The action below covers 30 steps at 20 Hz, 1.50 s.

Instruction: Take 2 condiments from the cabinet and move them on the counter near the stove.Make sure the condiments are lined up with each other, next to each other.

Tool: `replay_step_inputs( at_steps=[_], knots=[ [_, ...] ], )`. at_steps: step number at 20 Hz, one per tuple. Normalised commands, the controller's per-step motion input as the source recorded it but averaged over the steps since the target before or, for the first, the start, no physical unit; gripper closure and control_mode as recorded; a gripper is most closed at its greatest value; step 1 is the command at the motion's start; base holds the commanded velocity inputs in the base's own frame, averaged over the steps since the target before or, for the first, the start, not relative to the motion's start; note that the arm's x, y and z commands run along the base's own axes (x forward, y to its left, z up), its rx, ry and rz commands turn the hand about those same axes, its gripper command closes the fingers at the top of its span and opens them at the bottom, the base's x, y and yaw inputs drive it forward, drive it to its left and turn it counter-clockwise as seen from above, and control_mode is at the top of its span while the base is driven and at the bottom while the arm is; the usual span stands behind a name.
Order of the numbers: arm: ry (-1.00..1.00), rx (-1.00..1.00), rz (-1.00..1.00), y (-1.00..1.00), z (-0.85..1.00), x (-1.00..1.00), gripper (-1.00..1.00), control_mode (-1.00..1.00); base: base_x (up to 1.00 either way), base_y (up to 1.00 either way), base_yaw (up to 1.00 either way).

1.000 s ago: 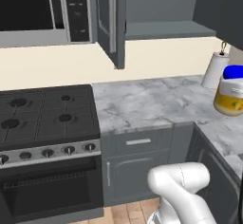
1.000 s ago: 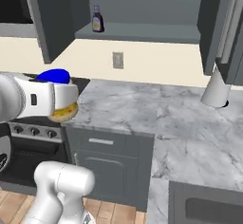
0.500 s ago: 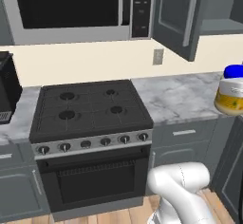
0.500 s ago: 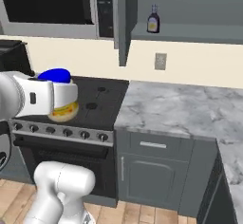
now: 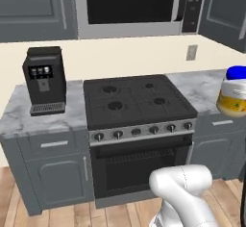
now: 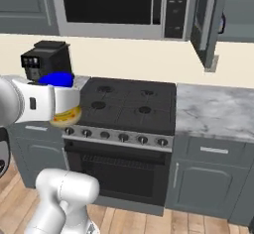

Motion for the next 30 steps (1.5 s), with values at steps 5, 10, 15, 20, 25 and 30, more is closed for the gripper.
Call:
replay_step_inputs(
  at_steps=[5,10,15,20,25,30],
  knots=[
    [0.00,0.00,0.00,0.00,0.00,0.00,1.00,1.00,0.00,0.87,0.00],
    [0.00,0.00,0.00,0.00,0.00,0.00,1.00,1.00,0.03,0.84,-0.03],
    [0.00,0.00,0.00,0.00,0.00,0.00,1.00,1.00,0.22,0.64,-0.07],
    [0.00,0.00,0.00,0.00,0.00,0.00,1.00,1.00,0.51,0.51,-0.11],
    [0.00,0.00,0.00,0.00,0.00,0.00,1.00,1.00,0.54,0.67,-0.09],
    [0.00,0.00,0.00,0.00,0.00,0.00,1.00,1.00,0.54,0.60,-0.08]
  ],
)
